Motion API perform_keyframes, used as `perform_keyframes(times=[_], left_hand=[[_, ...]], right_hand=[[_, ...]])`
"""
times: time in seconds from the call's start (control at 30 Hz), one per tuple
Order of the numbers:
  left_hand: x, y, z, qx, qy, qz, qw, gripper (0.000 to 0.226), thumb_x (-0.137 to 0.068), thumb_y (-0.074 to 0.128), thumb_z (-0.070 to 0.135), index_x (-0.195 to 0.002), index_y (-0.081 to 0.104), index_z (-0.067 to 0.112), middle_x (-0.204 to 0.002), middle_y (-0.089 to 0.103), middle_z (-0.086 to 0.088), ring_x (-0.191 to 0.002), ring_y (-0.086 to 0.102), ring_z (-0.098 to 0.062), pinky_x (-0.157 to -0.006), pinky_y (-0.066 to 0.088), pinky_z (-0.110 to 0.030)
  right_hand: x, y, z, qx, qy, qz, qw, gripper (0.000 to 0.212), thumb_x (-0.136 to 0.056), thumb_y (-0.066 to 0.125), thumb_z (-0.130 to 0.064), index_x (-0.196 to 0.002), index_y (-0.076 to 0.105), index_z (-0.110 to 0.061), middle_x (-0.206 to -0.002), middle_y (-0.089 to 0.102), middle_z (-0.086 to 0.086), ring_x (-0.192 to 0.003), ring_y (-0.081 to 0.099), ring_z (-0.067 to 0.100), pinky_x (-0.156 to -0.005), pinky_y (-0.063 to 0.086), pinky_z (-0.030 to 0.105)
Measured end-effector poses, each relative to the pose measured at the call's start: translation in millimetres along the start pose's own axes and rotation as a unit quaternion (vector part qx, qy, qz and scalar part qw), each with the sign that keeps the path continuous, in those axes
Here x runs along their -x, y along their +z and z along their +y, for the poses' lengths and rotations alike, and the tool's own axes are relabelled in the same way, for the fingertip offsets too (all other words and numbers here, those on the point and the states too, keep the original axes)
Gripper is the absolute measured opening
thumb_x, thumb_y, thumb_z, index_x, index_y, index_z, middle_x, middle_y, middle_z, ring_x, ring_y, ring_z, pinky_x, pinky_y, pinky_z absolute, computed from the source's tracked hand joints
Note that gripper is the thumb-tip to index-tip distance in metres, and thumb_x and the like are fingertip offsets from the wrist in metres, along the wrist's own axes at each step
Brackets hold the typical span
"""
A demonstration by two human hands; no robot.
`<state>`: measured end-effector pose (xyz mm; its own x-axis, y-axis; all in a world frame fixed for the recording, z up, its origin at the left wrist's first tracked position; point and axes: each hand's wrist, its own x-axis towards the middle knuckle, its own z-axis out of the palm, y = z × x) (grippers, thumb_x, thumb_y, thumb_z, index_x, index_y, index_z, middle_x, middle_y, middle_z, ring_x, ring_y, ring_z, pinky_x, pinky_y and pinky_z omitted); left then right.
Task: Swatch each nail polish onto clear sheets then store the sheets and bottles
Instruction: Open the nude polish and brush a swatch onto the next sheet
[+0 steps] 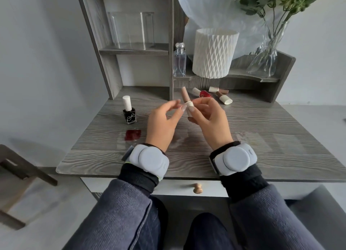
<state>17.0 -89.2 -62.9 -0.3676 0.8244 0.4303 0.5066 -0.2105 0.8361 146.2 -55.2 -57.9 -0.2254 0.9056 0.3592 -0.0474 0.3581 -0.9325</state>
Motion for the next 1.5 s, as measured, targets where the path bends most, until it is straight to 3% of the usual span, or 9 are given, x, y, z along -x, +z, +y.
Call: perform_keyframes(times=[0.07,0.23,0.37,0.47,0.53,0.67,1.03,1.2,1.5], left_hand=[[-0.8,0.1,-0.4,-0.016,0.016,-0.017,1.0,0.033,-0.09,0.061,0.038,-0.114,0.069,0.017,-0.105,0.07,0.009,-0.097,0.061,-0.003,-0.084,0.047,-0.021],[1.9,0.5,2.3,-0.01,0.008,-0.025,1.0,0.022,-0.087,0.065,0.037,-0.103,0.069,0.022,-0.094,0.067,0.017,-0.09,0.058,0.005,-0.072,0.038,-0.003],[3.4,0.0,6.6,0.014,0.004,-0.011,1.0,0.016,-0.084,0.07,0.03,-0.097,0.063,0.025,-0.087,0.067,0.022,-0.091,0.061,0.009,-0.076,0.042,-0.006],[4.7,-1.4,7.8,0.014,0.023,0.017,1.0,0.019,-0.081,0.074,0.026,-0.095,0.062,0.023,-0.088,0.068,0.017,-0.088,0.061,0.007,-0.074,0.039,-0.003],[4.0,-1.8,6.1,0.0,0.039,0.026,0.999,0.019,-0.078,0.076,0.024,-0.092,0.062,0.022,-0.089,0.069,0.013,-0.09,0.062,0.002,-0.076,0.042,-0.008],[2.6,-1.9,2.7,-0.041,0.081,0.044,0.995,0.017,-0.076,0.075,0.018,-0.091,0.067,0.019,-0.089,0.067,0.01,-0.089,0.061,-0.006,-0.082,0.049,-0.031],[2.8,2.9,1.9,-0.094,0.131,0.046,0.986,0.022,-0.068,0.08,0.017,-0.079,0.062,0.015,-0.081,0.056,0.01,-0.084,0.055,-0.015,-0.075,0.045,-0.039],[2.2,5.5,1.9,-0.084,0.133,0.051,0.986,0.025,-0.064,0.086,0.023,-0.077,0.066,0.015,-0.078,0.06,0.013,-0.076,0.053,-0.003,-0.069,0.041,-0.021],[4.4,1.6,4.7,-0.062,0.09,0.018,0.994,0.018,-0.072,0.08,0.031,-0.086,0.073,0.022,-0.077,0.064,0.02,-0.079,0.059,-0.001,-0.078,0.047,-0.027]], right_hand=[[-0.3,-0.2,-0.6,-0.023,0.008,-0.006,1.0,0.005,-0.094,0.059,-0.008,-0.094,0.054,-0.01,-0.09,0.07,0.013,-0.083,0.069,0.019,-0.077,0.059,0.033],[2.7,-0.8,-0.2,-0.022,0.017,-0.006,1.0,0.004,-0.096,0.055,-0.006,-0.093,0.053,-0.004,-0.093,0.065,0.02,-0.075,0.07,0.017,-0.067,0.059,0.029],[0.9,-1.5,2.2,0.065,-0.004,0.014,0.998,0.008,-0.096,0.058,-0.011,-0.088,0.058,-0.014,-0.088,0.066,0.008,-0.079,0.069,0.019,-0.071,0.06,0.037],[-1.7,-3.6,3.7,0.141,-0.058,0.054,0.987,0.004,-0.093,0.063,-0.022,-0.091,0.063,-0.019,-0.074,0.061,-0.006,-0.068,0.057,0.005,-0.069,0.051,0.024],[-1.0,-4.3,3.6,0.158,-0.075,0.074,0.982,0.016,-0.088,0.07,-0.03,-0.093,0.062,-0.018,-0.064,0.052,-0.008,-0.057,0.046,0.002,-0.058,0.04,0.014],[1.1,-4.2,4.0,0.168,-0.065,0.084,0.98,0.034,-0.076,0.079,-0.039,-0.091,0.058,-0.017,-0.055,0.047,-0.008,-0.048,0.042,0.005,-0.052,0.034,0.016],[2.6,-1.8,-1.0,0.167,-0.06,0.106,0.978,0.036,-0.08,0.076,-0.039,-0.066,0.047,-0.021,-0.057,0.051,-0.011,-0.05,0.047,-0.002,-0.052,0.035,0.01],[1.5,-2.0,0.6,0.163,-0.079,0.111,0.977,0.035,-0.086,0.072,-0.032,-0.067,0.044,-0.022,-0.058,0.052,-0.009,-0.052,0.048,-0.002,-0.053,0.035,0.01],[0.2,-2.1,3.6,0.15,-0.076,0.073,0.983,0.023,-0.091,0.066,-0.025,-0.08,0.05,-0.013,-0.075,0.072,0.001,-0.069,0.066,0.014,-0.062,0.048,0.023]])
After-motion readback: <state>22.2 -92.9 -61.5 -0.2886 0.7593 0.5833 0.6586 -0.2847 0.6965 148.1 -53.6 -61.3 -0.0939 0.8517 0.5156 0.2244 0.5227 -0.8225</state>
